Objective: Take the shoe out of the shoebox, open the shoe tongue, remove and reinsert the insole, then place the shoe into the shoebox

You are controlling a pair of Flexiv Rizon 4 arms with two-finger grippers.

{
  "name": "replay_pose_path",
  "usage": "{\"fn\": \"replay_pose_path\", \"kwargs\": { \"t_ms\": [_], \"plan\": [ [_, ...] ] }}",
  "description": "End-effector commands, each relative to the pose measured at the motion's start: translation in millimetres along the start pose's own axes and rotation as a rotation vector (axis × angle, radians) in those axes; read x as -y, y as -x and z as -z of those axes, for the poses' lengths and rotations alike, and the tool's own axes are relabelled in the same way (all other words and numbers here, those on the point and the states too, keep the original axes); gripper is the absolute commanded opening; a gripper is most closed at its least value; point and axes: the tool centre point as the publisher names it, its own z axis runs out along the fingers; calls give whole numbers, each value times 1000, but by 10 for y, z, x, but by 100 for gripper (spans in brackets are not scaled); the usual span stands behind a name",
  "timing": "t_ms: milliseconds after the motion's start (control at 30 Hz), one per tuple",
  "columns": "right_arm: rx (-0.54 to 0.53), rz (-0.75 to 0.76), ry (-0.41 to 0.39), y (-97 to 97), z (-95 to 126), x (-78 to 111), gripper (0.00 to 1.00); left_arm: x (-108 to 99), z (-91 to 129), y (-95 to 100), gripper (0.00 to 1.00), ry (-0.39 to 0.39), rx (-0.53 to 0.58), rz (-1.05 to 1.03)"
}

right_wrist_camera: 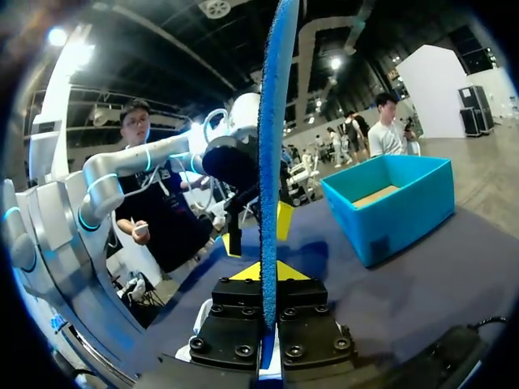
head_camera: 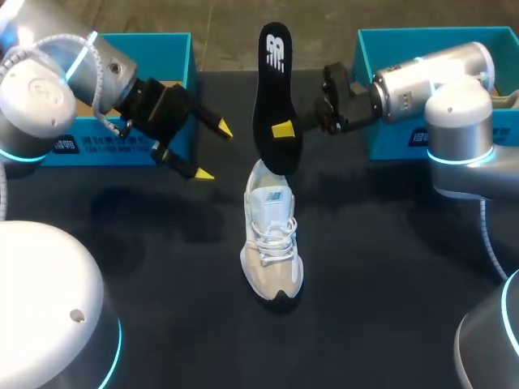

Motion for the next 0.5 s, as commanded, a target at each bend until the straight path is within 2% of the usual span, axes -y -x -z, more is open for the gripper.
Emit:
{"fn": "replay_pose_path", "kwargs": {
  "t_ms": [33,67,133,500],
  "plan": [
    [-18,-2,4,83,-110,63,0,-38,-32,-131,100,12,43,16],
    [-23,-2,7,81,-126,78,0,-56,-47,-143,100,18,39,18],
    [3,-32,-43,78,-146,105,0,-77,-72,-156,100,21,41,21],
    [3,-32,-43,78,-146,105,0,-142,-134,-160,100,41,64,42]
  ]
}}
